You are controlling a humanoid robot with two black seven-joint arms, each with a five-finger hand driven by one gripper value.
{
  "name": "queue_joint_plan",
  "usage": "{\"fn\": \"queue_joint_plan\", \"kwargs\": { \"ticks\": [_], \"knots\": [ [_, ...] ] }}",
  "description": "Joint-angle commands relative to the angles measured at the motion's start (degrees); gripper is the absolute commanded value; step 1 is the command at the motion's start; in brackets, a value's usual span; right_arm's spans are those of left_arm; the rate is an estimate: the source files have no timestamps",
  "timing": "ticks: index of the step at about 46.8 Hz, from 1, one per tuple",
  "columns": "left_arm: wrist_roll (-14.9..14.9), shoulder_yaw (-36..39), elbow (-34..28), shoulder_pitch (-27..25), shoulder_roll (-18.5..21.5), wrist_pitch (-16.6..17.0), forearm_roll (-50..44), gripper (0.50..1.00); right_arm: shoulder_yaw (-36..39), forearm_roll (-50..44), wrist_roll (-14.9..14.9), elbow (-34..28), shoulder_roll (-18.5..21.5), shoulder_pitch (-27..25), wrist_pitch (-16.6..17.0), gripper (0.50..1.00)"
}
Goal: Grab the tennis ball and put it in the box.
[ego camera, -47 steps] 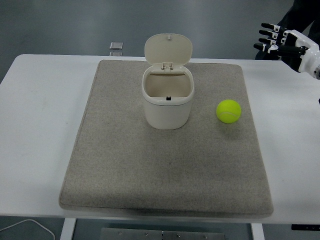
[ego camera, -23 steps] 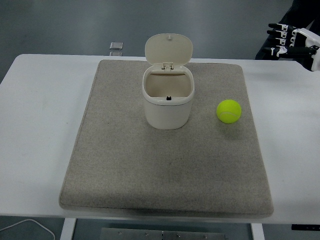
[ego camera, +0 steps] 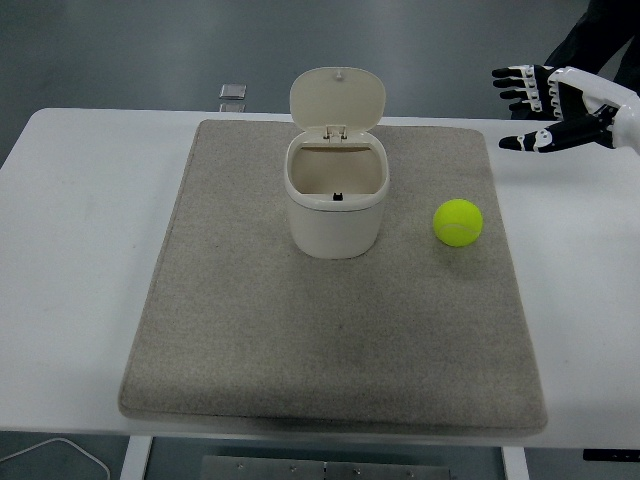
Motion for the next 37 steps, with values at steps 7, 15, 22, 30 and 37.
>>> {"fn": "queue_joint_plan", "kwargs": {
  "ticks": [7,15,22,30,37],
  "knots": [
    [0.0,0.0,0.0,0.0,0.0,0.0,0.0,0.992,-0.1,-7.7,2.1,1.0,0.2,-1.1,1.1,0.934],
    [0.0,0.0,0.0,0.0,0.0,0.0,0.0,0.992,-0.2,-13.5,2.2,2.6,0.6,-1.7,1.1,0.934],
    [0.0,0.0,0.0,0.0,0.0,0.0,0.0,0.992,-0.2,-18.8,2.2,2.6,2.0,-2.5,0.4,0.934],
    [0.0,0.0,0.0,0.0,0.0,0.0,0.0,0.992,-0.2,-22.5,2.2,2.5,3.6,-3.7,0.0,0.932],
    [0.0,0.0,0.0,0.0,0.0,0.0,0.0,0.992,-0.3,-26.3,2.1,2.0,4.9,-5.5,-3.8,0.932]
  ]
}}
